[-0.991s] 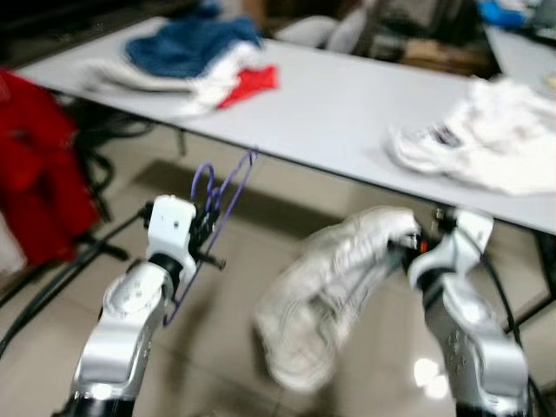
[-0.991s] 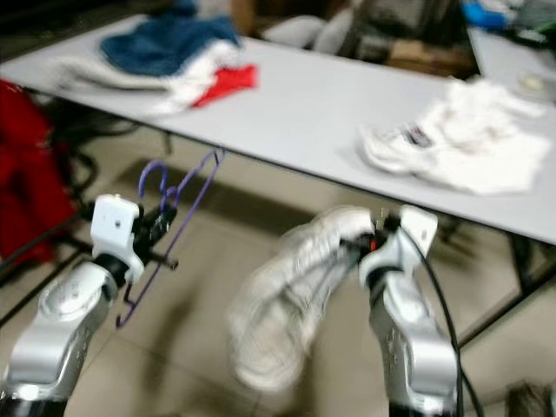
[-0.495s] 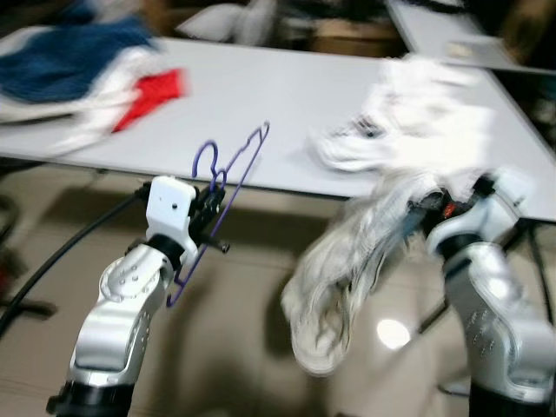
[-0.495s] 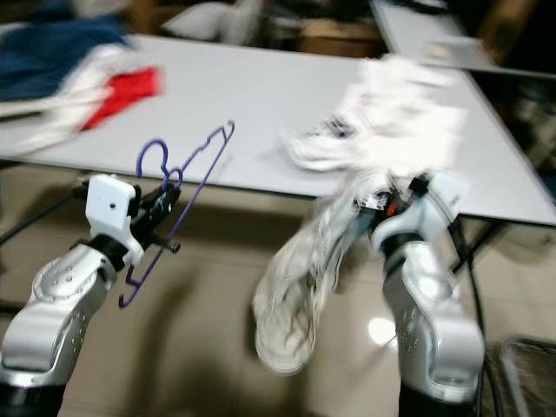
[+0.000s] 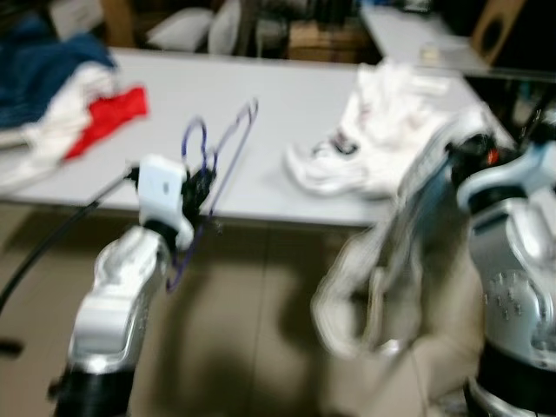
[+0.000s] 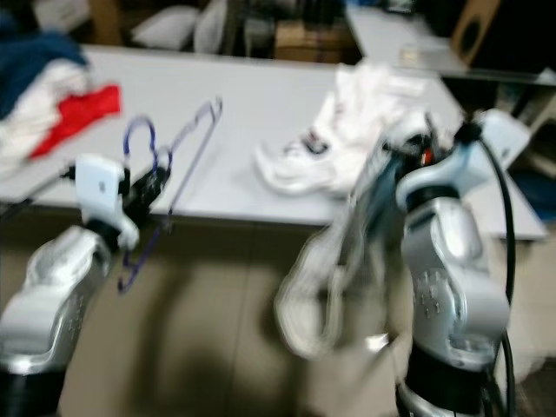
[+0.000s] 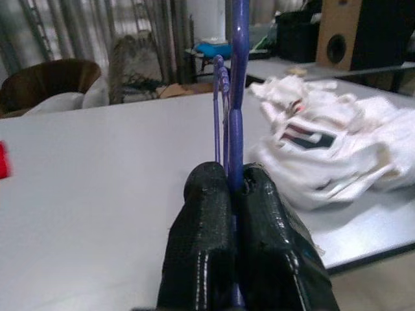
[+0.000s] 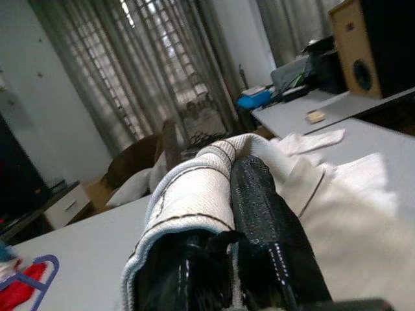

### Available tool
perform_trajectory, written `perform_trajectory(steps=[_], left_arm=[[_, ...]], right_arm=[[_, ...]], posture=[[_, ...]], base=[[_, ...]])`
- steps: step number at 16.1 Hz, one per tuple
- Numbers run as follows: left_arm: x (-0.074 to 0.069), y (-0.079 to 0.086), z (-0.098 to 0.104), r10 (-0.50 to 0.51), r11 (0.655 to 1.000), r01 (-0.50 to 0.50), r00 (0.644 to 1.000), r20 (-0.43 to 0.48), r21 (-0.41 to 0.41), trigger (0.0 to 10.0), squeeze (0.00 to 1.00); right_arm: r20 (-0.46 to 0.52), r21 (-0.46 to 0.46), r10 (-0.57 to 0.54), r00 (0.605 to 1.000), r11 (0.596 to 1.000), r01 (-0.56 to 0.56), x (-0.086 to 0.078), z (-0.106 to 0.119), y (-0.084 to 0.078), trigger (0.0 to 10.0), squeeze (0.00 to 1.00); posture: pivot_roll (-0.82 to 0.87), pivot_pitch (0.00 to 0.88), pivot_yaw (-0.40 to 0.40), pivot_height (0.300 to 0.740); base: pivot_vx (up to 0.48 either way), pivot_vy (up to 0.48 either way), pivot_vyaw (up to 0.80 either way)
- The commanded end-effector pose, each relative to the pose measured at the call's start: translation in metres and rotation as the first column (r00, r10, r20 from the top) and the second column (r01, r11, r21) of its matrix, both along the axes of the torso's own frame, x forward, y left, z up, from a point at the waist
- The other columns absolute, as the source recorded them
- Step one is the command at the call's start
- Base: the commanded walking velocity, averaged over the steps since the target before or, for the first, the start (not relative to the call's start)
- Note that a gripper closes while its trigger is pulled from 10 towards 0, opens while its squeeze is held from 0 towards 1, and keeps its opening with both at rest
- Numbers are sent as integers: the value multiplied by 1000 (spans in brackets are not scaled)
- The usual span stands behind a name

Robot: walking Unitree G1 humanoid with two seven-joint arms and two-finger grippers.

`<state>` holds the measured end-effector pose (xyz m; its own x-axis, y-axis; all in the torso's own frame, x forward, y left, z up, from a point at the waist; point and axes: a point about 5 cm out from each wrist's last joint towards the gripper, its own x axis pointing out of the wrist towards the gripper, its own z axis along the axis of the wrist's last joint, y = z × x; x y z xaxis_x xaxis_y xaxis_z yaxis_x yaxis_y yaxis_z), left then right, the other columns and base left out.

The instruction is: Hang hanger

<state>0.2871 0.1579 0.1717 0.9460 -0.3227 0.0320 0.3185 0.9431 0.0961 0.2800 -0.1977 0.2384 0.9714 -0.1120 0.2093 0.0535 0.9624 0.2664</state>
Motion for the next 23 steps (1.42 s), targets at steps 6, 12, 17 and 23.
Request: perform_trajectory(steps=[6, 12, 17, 23], left_arm=[[6, 3, -2, 53, 998, -53, 998, -16, 20, 10000, 0], [10, -3, -5, 43, 999, -42, 999, -33, 30, 10000, 0], [10, -11, -8, 23, 999, -21, 999, -37, 37, 10000, 0], [9, -8, -11, 34, 999, -32, 998, -45, 40, 10000, 0]], right_arm=[[35, 9, -50, 998, 999, 49, 3, 8, -10, 10000, 0], [-118, -7, 6, 993, 1000, -7, -1, -30, -2, 10000, 0], [-110, 4, -80, 991, 997, 81, -2, -30, -13, 10000, 0], [-145, -59, -330, 933, 944, 325, -3, -30, -67, 10000, 0]], posture=[[3, 0, -52, 740], [-1, 0, -40, 740], [-3, 0, -41, 740], [2, 0, -52, 740]], base=[[377, 0, 0], [376, 0, 0], [378, 0, 0], [379, 0, 0]])
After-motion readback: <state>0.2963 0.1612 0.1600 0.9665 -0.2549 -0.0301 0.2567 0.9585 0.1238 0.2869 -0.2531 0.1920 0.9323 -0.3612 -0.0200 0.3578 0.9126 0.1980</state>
